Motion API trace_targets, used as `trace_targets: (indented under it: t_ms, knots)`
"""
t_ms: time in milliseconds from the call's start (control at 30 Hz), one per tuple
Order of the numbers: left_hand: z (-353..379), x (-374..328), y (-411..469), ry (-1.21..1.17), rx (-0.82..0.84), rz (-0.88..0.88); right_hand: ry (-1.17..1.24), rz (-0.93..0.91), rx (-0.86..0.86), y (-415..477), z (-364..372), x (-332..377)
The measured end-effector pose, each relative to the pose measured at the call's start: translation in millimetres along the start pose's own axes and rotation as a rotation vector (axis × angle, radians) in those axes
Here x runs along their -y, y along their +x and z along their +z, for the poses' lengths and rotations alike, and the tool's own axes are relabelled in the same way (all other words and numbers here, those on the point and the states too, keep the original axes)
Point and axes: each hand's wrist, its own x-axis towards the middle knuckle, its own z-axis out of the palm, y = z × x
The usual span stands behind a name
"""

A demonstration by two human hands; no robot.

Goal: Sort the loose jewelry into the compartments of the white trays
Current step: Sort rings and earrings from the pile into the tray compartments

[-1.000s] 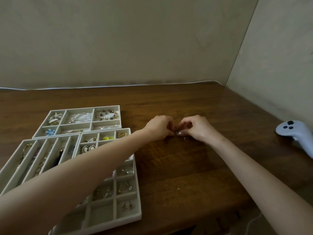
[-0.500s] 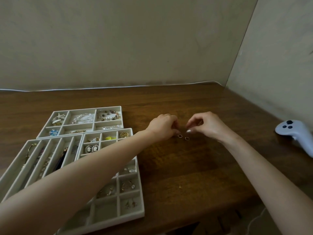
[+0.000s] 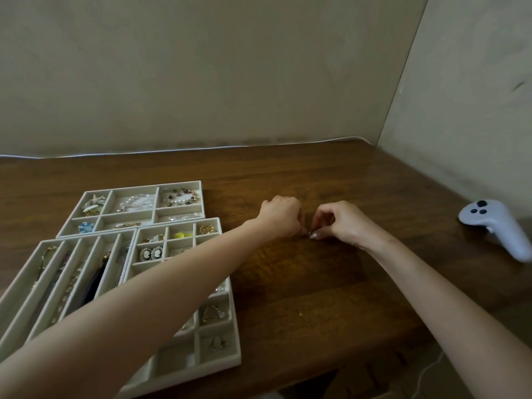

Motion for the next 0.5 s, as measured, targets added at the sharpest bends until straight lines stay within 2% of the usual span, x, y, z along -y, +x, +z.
trace_targets:
  t_ms: [167, 300, 500]
  knots:
    - [-9, 6, -21, -0.042, -0.108, 0.083, -0.055, -0.017, 0.008, 0, -2, 4]
    - [-19, 17, -44, -0.131, -0.156, 0.09, -0.127, -0.019, 0.07, -1, -2, 11]
    - [-29, 33, -78, -0.213, -0.177, 0.059, -0.103, -0.022, 0.132, -9, 4, 24]
